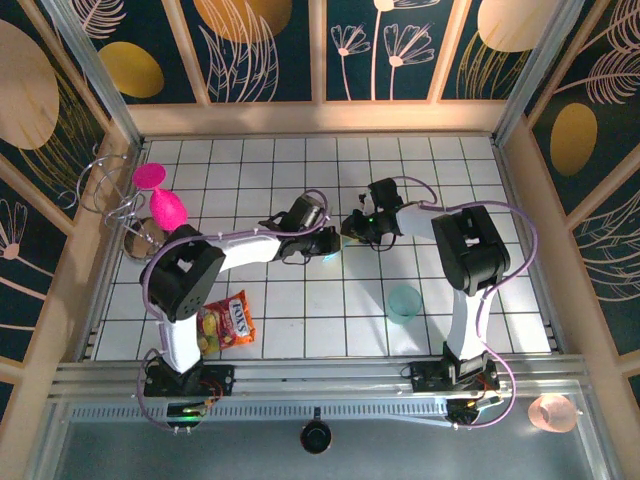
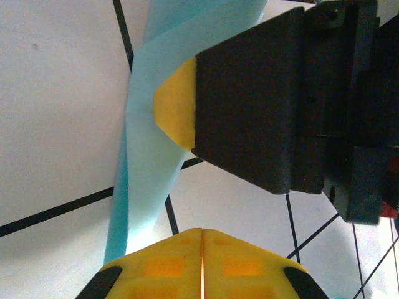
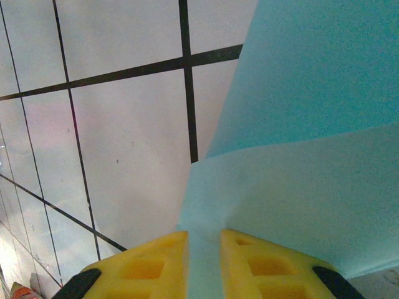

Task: Fold a paper plane with a square sheet of paper (pick it up from the middle)
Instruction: Fold the wing for the fifth time at the center of the table.

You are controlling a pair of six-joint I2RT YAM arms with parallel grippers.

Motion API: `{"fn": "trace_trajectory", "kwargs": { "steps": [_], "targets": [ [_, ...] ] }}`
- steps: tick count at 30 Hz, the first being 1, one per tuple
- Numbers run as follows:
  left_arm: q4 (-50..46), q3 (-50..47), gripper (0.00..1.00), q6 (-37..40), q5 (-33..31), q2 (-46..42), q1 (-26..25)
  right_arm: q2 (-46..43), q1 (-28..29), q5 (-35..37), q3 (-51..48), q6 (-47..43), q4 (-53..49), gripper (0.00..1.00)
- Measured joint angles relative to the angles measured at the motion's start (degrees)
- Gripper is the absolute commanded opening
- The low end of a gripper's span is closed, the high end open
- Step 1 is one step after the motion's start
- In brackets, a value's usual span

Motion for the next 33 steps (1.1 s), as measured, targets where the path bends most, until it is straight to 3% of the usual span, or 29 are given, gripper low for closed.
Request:
{"fn": "trace_trajectory", "kwargs": {
  "steps": [11, 33],
  "targets": [
    [-0.55, 2.36, 0.07, 0.0, 0.07, 4.76, 0.04, 0.7, -0.07, 0.26, 1.44, 0.02, -2.01, 0.18],
    [-0.46, 1.55, 0.04, -1.29, -1.03, 5.18, 0.61, 1.62, -0.07, 0.46, 3.02, -0.04, -4.02, 0.18]
  ]
}}
